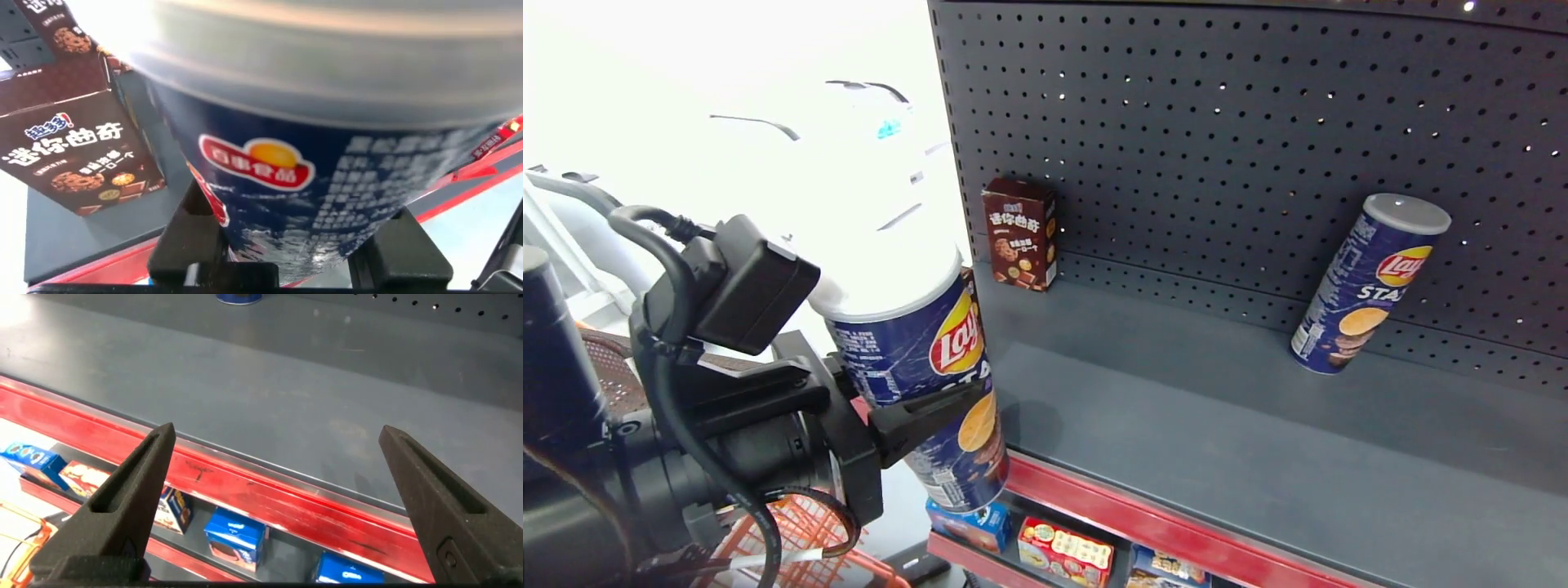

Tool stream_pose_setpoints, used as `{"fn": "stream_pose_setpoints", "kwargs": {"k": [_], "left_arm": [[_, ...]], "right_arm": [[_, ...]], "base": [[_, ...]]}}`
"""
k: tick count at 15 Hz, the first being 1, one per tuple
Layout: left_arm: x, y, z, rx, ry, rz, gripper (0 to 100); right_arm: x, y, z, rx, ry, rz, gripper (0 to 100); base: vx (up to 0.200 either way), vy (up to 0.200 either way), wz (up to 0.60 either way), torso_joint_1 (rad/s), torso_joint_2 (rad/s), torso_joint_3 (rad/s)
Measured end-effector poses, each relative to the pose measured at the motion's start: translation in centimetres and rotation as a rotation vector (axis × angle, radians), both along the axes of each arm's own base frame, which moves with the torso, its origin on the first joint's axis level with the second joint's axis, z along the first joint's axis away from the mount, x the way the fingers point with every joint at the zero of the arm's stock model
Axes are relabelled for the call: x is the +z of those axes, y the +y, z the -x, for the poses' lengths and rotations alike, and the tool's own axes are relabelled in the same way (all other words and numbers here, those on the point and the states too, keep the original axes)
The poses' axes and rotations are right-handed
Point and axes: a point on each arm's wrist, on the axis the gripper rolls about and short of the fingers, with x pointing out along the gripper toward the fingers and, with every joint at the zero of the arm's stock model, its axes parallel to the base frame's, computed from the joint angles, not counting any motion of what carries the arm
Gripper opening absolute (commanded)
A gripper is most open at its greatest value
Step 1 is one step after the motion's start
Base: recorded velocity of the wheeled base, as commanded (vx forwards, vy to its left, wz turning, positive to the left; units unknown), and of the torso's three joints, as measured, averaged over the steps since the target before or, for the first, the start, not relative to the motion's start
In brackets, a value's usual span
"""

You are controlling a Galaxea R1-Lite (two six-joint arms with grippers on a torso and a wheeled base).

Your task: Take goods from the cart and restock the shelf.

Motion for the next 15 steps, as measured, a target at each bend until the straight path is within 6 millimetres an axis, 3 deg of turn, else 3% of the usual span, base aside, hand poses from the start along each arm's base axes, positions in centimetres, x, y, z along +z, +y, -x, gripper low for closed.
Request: {"fn": "stream_pose_setpoints", "kwargs": {"k": [8,15], "left_arm": [[-0.19,-0.26,-0.41,0.001,0.01,-0.006,0],[-0.4,0.04,-0.54,0.017,0.016,-0.011,0]], "right_arm": [[-0.01,0.0,0.0,0.0,0.0,0.001,100],[-0.02,0.0,0.0,0.001,0.001,0.0,100]], "base": [[0.0,0.0,-0.6,0.003,0.0,0.004],[0.0,0.0,0.0,0.0,0.0,0.0]]}}
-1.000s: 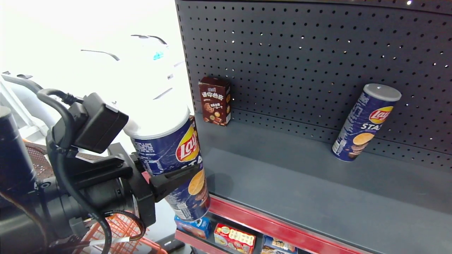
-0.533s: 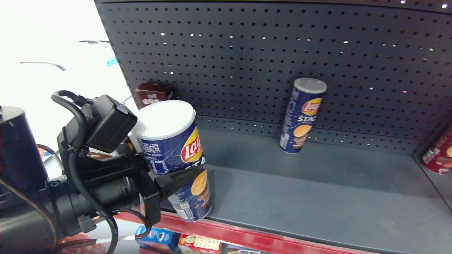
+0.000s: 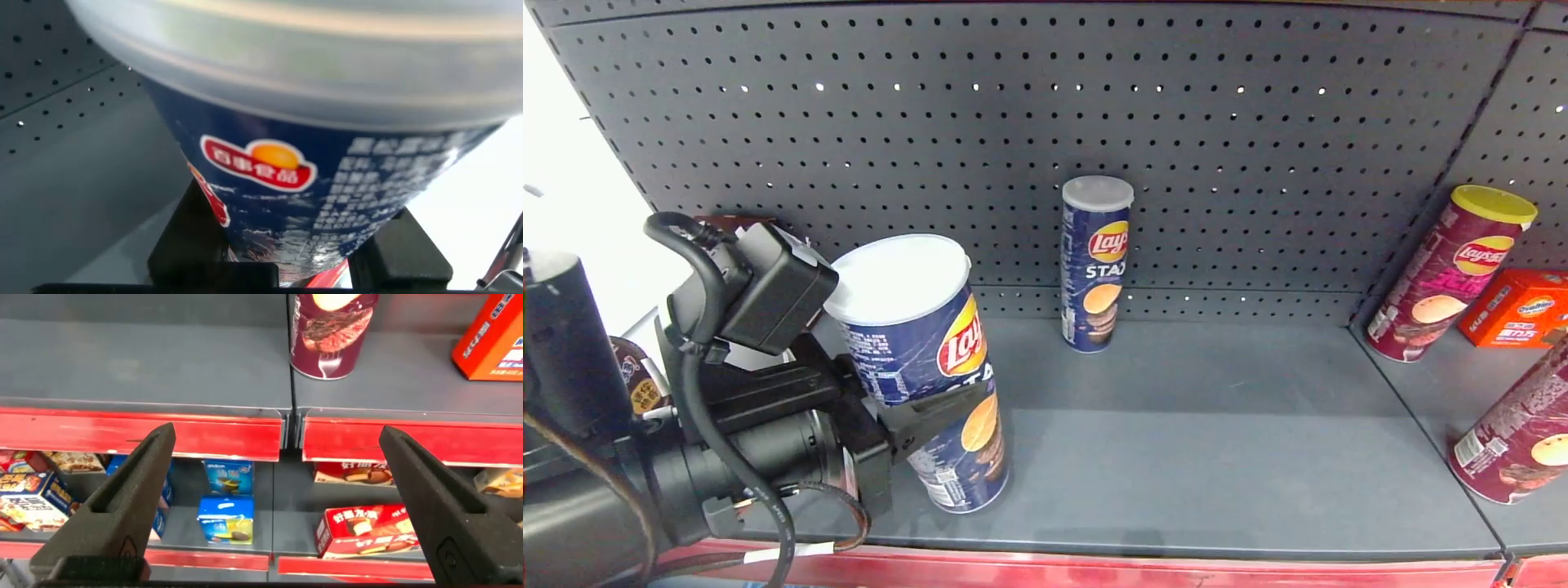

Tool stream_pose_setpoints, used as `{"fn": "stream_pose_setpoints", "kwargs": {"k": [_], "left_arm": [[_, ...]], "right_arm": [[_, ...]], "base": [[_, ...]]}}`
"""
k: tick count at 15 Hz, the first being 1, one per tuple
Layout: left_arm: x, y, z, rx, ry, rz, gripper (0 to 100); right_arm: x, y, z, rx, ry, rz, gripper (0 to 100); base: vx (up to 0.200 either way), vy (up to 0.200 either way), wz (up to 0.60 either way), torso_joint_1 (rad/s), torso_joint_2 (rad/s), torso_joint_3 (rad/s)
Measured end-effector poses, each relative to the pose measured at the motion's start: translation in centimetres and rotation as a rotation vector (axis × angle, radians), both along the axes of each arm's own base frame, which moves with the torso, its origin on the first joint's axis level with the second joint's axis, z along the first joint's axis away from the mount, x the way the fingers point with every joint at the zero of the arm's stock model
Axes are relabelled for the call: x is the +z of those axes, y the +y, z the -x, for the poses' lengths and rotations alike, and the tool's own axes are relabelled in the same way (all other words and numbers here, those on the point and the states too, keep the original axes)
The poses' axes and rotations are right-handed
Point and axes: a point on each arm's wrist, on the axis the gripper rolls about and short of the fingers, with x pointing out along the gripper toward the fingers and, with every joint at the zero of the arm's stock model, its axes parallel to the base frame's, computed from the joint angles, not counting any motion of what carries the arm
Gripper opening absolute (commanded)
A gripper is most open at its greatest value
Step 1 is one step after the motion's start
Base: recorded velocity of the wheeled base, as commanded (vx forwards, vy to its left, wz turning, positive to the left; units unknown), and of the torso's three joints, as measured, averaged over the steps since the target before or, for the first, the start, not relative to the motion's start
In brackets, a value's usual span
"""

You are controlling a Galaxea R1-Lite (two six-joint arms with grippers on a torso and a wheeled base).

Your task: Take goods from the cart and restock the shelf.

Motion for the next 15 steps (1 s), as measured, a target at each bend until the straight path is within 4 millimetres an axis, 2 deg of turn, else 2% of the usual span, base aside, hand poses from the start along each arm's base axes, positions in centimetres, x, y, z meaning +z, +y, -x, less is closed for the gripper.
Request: {"fn": "stream_pose_setpoints", "kwargs": {"k": [7,10,11,15], "left_arm": [[-0.2,0.4,0.0,0.017,0.003,-0.003,0],[-0.1,0.6,-0.2,0.03,0.007,0.001,0],[0.2,0.6,-0.4,0.037,-0.002,0.009,0],[0.1,0.6,-0.8,0.048,0.005,0.007,0]], "right_arm": [[0.0,0.0,0.0,0.01,0.005,0.005,100],[0.5,0.1,0.1,0.067,-0.001,0.019,100],[1.8,0.3,0.3,0.113,-0.02,0.032,100],[9.5,0.9,1.2,0.383,-0.131,0.113,100]], "base": [[0.0,0.0,0.0,0.0,0.0,0.0],[0.0,0.0,0.0,0.0,0.0,0.0],[0.0,0.0,0.0,0.0,0.0,0.0],[0.0,0.0,0.0,0.0,0.0,0.0]]}}
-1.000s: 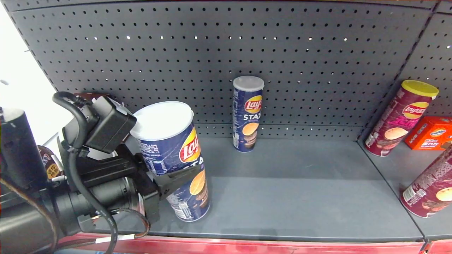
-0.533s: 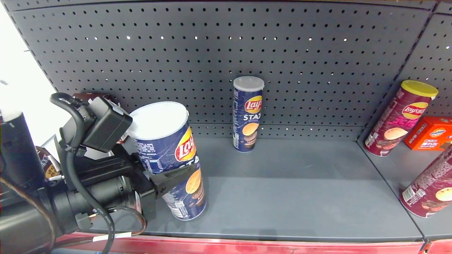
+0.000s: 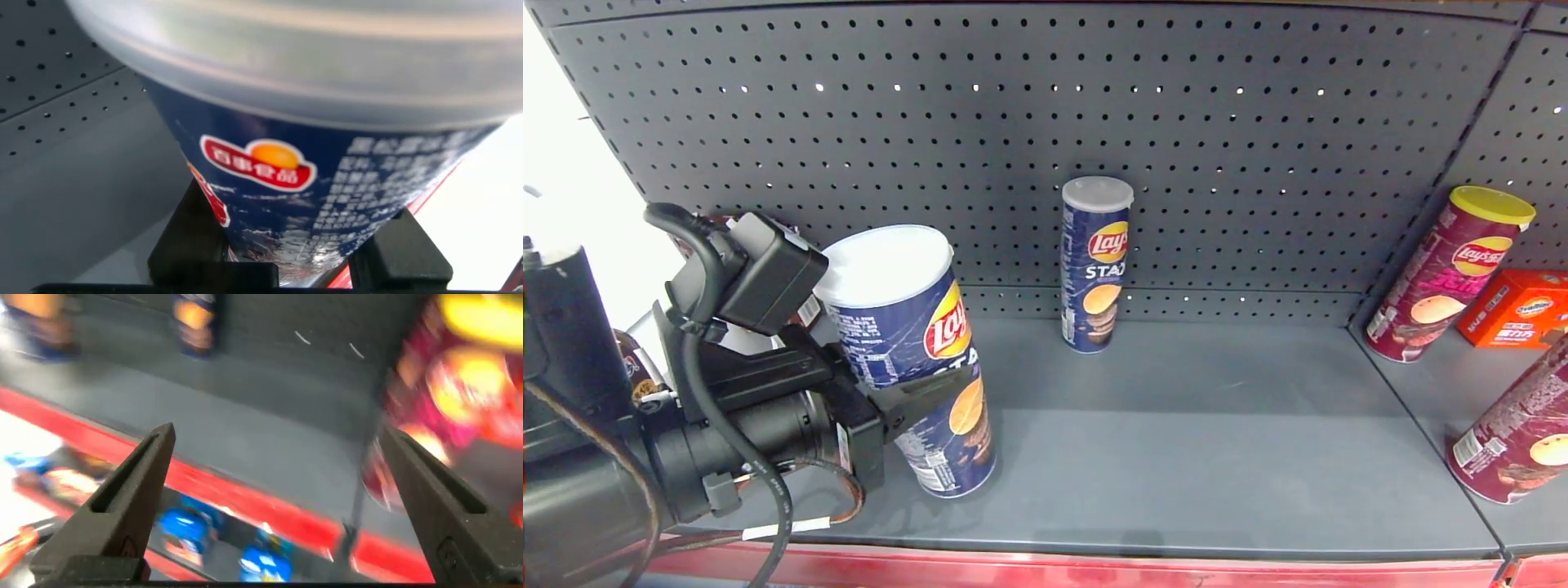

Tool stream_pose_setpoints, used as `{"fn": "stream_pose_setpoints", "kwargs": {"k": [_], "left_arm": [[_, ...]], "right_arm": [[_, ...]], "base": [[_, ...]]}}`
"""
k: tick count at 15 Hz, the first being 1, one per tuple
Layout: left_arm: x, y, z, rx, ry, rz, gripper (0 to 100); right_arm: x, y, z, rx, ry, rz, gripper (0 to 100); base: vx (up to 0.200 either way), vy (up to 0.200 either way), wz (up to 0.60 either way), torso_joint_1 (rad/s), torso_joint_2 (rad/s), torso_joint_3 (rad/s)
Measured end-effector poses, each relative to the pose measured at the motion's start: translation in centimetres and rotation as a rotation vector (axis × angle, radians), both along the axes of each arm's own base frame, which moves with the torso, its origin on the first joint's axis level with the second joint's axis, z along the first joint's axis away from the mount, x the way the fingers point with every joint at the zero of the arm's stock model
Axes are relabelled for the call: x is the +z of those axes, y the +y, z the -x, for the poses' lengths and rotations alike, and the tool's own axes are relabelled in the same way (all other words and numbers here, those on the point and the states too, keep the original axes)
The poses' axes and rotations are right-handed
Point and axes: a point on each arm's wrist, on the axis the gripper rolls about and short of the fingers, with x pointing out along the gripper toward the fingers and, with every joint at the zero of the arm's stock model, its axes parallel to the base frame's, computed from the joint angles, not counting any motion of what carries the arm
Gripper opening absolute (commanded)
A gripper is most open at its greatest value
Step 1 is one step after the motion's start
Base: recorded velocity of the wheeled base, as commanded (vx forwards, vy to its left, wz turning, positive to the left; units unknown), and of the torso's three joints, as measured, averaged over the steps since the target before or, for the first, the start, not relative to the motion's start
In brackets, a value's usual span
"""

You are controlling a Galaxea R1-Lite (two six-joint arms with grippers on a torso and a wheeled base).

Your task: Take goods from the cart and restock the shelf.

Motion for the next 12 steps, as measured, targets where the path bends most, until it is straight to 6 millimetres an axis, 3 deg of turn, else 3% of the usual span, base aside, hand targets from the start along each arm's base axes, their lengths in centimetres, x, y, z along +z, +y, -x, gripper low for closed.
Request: {"fn": "stream_pose_setpoints", "kwargs": {"k": [5,12], "left_arm": [[-0.4,0.4,-0.1,0.021,0.013,-0.005,0],[-0.8,1.0,-0.3,0.05,0.028,-0.015,0]], "right_arm": [[4.2,0.2,-2.2,0.134,0.026,0.023,100],[9.6,1.2,-8.9,0.303,0.018,0.101,100]], "base": [[0.0,0.0,0.0,0.0,0.0,0.0],[0.0,0.0,0.0,0.0,0.0,0.0]]}}
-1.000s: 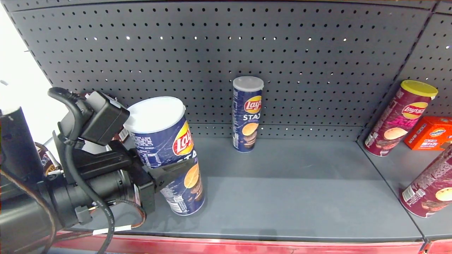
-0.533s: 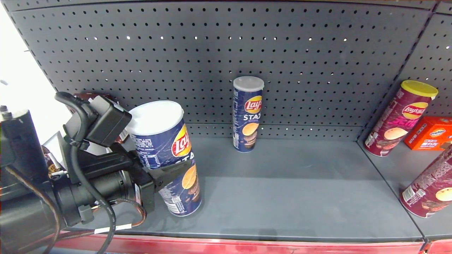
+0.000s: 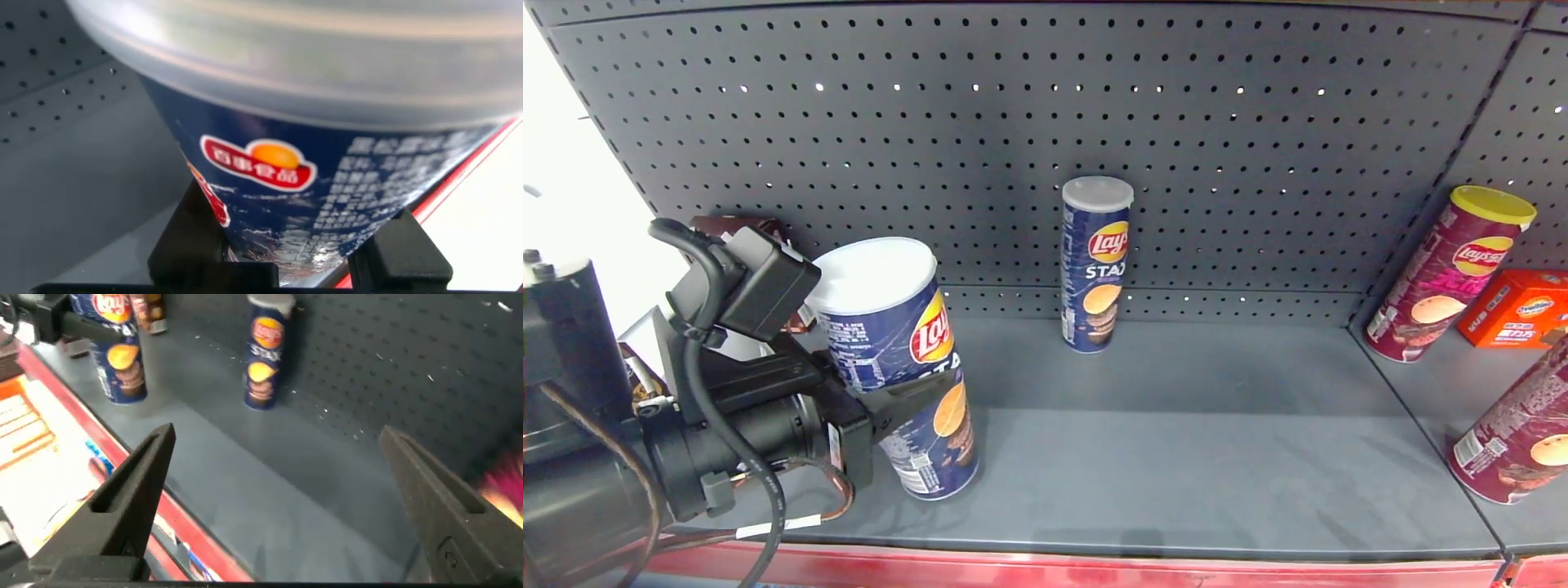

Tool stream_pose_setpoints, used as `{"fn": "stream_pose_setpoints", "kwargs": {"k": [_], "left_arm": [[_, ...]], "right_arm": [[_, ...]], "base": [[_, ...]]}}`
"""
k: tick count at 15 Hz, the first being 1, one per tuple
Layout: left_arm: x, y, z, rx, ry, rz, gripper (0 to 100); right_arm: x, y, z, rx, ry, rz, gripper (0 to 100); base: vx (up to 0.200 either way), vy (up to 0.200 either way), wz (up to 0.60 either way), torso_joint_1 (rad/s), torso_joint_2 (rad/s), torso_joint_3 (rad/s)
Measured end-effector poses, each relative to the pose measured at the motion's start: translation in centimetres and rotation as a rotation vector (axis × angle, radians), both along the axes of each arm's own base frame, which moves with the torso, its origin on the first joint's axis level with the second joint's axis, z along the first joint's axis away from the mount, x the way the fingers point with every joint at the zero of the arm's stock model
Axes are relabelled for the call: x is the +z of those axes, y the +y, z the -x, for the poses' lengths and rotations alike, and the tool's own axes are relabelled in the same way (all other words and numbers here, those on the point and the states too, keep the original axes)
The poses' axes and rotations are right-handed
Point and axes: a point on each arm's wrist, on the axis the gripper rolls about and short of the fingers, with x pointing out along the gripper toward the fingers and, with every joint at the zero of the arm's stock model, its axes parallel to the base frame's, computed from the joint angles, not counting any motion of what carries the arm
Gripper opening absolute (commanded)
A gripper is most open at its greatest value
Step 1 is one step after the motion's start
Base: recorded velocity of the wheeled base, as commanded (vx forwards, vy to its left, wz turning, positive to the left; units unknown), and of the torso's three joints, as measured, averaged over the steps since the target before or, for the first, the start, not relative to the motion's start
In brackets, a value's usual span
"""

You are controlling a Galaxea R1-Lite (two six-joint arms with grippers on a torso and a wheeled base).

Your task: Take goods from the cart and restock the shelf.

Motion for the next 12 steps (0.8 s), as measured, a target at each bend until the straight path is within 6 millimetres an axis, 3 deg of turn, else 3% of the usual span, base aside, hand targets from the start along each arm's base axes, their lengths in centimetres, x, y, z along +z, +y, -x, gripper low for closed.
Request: {"fn": "stream_pose_setpoints", "kwargs": {"k": [9,12], "left_arm": [[-0.9,0.4,0.6,0.002,0.021,-0.011,0],[-1.1,0.9,1.0,0.014,0.023,-0.013,0]], "right_arm": [[2.1,5.3,-7.0,0.139,0.019,0.029,100],[1.7,7.4,-9.2,0.145,0.016,0.075,100]], "base": [[0.0,0.0,0.0,0.0,0.0,0.0],[0.0,0.0,0.0,0.0,0.0,0.0]]}}
